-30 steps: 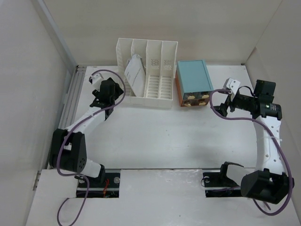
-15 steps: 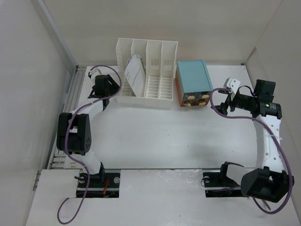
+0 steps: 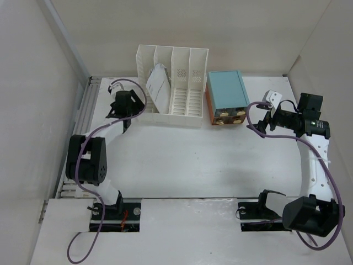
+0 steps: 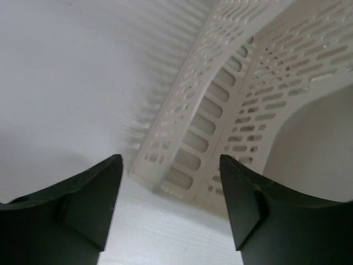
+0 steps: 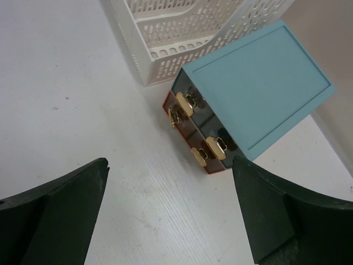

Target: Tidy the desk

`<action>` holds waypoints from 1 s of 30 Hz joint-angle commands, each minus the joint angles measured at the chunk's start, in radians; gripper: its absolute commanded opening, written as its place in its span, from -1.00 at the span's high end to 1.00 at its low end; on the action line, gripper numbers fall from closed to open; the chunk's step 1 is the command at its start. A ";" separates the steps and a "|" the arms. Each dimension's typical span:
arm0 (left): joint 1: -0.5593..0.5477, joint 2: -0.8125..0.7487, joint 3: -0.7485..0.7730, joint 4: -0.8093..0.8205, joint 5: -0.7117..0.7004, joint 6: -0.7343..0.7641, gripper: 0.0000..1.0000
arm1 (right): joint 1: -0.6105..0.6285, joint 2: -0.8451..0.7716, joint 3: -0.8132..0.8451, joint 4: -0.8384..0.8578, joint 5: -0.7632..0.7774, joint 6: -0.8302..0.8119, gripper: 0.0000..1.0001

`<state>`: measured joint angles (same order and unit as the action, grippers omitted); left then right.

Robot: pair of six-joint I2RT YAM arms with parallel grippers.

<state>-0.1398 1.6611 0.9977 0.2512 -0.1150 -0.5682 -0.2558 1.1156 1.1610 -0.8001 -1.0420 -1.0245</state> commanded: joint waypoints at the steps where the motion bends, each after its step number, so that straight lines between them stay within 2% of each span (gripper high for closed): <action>1: -0.069 -0.232 -0.046 0.004 -0.164 0.010 -0.42 | -0.007 -0.002 -0.003 0.079 -0.001 0.067 -1.00; 2: -0.087 -0.286 -0.057 0.003 -0.185 0.010 -0.50 | -0.007 -0.016 -0.013 0.123 0.013 0.084 -1.00; 4: -0.133 -0.442 -0.096 0.003 -0.158 0.037 -0.82 | -0.007 -0.058 -0.056 0.240 0.049 0.267 -1.00; 5: -0.147 -0.490 -0.109 0.022 -0.123 0.057 -0.99 | -0.007 -0.077 -0.072 0.304 0.133 0.355 -1.00; 7: -0.176 -0.593 -0.119 0.031 -0.037 0.091 -1.00 | -0.007 -0.118 -0.096 0.444 0.235 0.540 -1.00; 9: -0.211 -0.636 -0.110 -0.006 0.076 0.125 -1.00 | -0.007 -0.174 -0.109 0.481 0.304 0.596 -1.00; 11: -0.240 -0.684 -0.100 -0.044 0.205 0.155 -1.00 | -0.007 -0.210 -0.109 0.481 0.295 0.638 -1.00; 16: -0.340 -0.754 -0.100 -0.118 0.322 0.197 -1.00 | -0.007 -0.201 -0.050 0.391 0.238 0.707 -1.00; 20: -0.374 -0.807 -0.090 -0.255 0.345 0.252 -1.00 | -0.007 -0.223 -0.090 0.412 0.257 0.744 -1.00; 24: -0.374 -0.842 -0.059 -0.340 0.293 0.329 -1.00 | -0.007 -0.232 -0.092 0.388 0.223 0.744 -1.00; 27: -0.374 -0.891 -0.126 -0.327 0.219 0.375 -1.00 | -0.007 -0.204 -0.069 0.369 0.235 0.726 -1.00; 30: -0.359 -0.923 -0.186 -0.262 0.239 0.395 -1.00 | -0.007 -0.194 -0.069 0.393 0.283 0.699 -1.00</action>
